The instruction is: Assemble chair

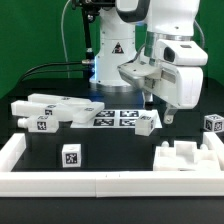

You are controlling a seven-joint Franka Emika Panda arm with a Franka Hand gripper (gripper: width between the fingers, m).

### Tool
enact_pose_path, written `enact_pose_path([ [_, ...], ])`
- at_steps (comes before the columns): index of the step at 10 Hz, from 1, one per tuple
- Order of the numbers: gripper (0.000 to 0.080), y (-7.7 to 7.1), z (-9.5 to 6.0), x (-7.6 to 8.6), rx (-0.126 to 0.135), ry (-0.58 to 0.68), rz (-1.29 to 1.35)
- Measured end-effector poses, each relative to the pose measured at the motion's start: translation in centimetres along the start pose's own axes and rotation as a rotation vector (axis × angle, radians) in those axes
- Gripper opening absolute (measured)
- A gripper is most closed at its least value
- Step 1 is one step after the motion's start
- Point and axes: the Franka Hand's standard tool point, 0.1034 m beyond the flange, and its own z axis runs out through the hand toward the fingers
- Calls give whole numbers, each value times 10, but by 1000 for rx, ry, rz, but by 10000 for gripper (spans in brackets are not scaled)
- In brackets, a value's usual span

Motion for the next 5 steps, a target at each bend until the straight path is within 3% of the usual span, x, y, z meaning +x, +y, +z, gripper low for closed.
enact_pose_path([
  [3, 649, 5, -3, -7, 7, 2, 435],
  [5, 649, 4, -2, -5, 60, -30, 769],
])
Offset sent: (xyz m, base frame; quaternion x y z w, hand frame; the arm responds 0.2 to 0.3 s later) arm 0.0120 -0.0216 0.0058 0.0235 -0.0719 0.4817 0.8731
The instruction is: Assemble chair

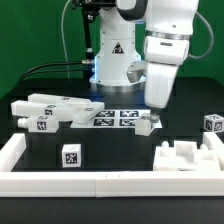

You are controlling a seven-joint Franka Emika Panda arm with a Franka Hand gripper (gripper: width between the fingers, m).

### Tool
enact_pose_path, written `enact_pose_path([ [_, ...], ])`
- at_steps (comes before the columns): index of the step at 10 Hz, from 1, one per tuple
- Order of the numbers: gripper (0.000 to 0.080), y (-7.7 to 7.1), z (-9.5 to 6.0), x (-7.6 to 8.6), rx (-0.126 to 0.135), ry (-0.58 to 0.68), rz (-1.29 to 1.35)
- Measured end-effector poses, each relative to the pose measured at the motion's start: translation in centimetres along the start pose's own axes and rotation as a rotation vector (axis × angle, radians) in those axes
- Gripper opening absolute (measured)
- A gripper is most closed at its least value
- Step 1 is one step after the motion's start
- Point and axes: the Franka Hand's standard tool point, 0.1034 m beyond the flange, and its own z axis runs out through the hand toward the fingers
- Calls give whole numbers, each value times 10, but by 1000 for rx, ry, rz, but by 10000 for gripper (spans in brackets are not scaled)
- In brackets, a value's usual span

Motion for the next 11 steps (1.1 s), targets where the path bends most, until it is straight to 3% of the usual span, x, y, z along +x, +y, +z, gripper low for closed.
enact_pose_path([
  [2, 649, 0, -3, 10, -36, 73, -5],
  [5, 649, -2, -2, 11, -11, 84, 189],
  [7, 649, 8, -5, 8, 40, 46, 533],
  [9, 649, 11, 0, 0, 117, 4, 872],
  [11, 649, 10, 0, 3, 129, 3, 989],
])
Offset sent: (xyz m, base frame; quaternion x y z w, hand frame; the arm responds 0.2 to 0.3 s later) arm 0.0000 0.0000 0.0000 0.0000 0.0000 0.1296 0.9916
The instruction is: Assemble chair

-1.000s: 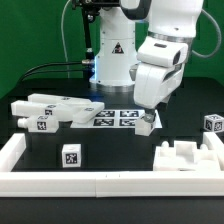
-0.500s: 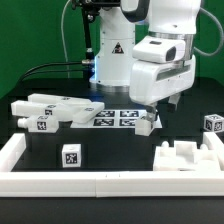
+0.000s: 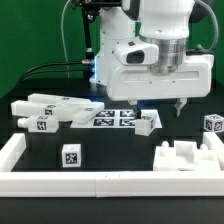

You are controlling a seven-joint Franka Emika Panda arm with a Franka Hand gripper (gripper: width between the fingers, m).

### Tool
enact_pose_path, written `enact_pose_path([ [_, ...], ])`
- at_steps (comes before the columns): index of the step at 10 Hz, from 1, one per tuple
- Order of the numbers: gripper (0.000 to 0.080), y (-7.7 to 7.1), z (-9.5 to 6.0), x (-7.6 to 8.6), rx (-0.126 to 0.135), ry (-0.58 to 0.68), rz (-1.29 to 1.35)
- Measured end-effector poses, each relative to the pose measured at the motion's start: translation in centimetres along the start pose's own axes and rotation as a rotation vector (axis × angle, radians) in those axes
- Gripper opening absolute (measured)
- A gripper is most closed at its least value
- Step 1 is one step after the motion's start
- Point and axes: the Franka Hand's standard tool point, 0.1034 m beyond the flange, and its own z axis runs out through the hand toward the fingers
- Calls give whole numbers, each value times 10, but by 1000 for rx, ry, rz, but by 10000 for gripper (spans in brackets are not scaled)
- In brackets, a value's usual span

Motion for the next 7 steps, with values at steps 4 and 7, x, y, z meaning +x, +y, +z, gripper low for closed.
enact_pose_path([
  [4, 649, 18, 0, 1, 78, -44, 375],
  [7, 649, 21, 4, 0, 124, -84, 510],
])
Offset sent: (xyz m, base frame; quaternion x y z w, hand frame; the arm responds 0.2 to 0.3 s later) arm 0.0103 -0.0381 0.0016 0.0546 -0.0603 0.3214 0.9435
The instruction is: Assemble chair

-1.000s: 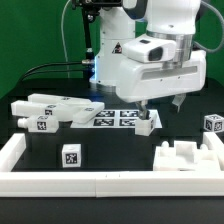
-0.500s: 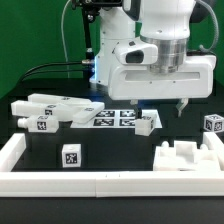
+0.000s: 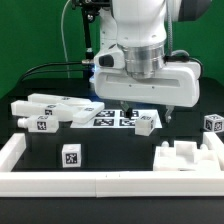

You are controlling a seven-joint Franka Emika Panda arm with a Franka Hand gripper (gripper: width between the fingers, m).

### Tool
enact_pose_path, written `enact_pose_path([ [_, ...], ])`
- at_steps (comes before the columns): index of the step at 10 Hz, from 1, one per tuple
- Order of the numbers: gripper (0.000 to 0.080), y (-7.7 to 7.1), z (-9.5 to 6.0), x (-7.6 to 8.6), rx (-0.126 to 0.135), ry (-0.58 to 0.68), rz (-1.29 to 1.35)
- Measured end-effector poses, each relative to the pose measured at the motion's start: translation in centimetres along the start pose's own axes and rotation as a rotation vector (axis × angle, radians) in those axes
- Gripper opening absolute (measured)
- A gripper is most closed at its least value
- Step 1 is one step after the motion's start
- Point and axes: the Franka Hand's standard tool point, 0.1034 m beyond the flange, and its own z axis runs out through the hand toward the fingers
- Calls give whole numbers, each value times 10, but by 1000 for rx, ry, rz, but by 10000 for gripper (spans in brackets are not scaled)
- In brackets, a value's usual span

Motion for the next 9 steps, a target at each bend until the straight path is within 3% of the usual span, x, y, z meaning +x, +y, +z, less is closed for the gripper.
enact_pose_path([
  [1, 649, 3, 1, -2, -3, -27, 2],
  [2, 649, 7, 3, -1, 29, -69, 30],
  [3, 649, 12, 6, 2, 44, -116, 31],
  [4, 649, 13, 6, -4, 47, -281, 35],
  [5, 649, 10, 2, 0, 48, -376, 36],
  [6, 649, 5, -1, -1, 48, -426, 26],
  [9, 649, 10, 4, -5, 43, -644, 30],
])
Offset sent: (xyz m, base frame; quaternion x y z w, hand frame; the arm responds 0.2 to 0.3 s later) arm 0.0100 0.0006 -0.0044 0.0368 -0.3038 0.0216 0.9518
